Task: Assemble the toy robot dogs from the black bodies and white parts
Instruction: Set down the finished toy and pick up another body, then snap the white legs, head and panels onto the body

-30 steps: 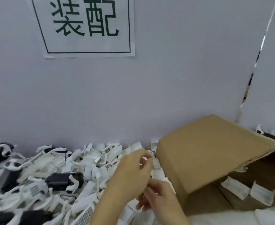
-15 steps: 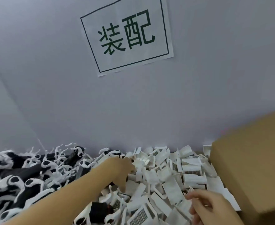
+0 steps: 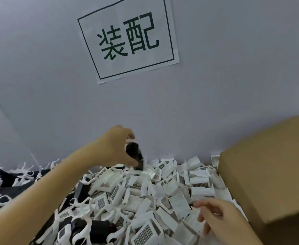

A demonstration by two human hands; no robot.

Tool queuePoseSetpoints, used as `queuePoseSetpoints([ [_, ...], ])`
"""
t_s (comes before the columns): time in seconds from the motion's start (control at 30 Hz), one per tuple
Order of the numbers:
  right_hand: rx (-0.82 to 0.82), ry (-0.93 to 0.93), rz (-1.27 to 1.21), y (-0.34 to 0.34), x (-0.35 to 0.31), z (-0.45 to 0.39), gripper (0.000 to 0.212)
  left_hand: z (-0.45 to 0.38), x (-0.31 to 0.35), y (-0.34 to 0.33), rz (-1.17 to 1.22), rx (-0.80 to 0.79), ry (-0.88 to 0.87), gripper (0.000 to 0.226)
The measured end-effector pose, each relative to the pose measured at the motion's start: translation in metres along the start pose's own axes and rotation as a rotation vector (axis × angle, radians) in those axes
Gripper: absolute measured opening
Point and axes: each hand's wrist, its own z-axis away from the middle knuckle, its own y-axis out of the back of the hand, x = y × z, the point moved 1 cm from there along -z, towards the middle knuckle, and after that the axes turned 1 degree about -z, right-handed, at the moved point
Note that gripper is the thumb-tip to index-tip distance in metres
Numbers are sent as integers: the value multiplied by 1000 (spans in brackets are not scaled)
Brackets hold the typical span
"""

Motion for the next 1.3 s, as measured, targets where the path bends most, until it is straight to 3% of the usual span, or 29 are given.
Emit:
queuePoseSetpoints([
  [0.13,40,17,-147,3,-1,-2,29,32,52,-11,530,244,-74,62],
  [0.27,5,-154,-627,3,-6,-11,40,51,113,-71,931,396,-70,62],
  [0.43,-82,-121,-1034,3,-2,-13,56,62,154,-143,1121,273,-33,57],
  [0.53,43,-66,-801,6,4,-12,64,63,150,-155,1082,243,-26,38],
  [0.67,267,-41,-537,8,6,-14,35,56,133,-155,1038,260,-86,8],
  [0.8,243,6,-409,5,5,-11,24,48,129,-153,1155,235,-89,19],
  [0.93,91,220,-174,-4,-5,-2,31,38,127,-157,1257,70,-103,38],
  [1.03,58,316,-39,-10,-5,0,37,34,122,-162,1448,19,6,26],
  [1.17,131,365,94,-17,-2,-1,46,31,122,-169,1583,26,97,21],
  [1.23,232,361,192,-21,3,-3,59,30,123,-172,1715,41,150,16],
  [1.3,326,358,246,-25,6,-4,58,28,125,-175,1821,49,184,14],
])
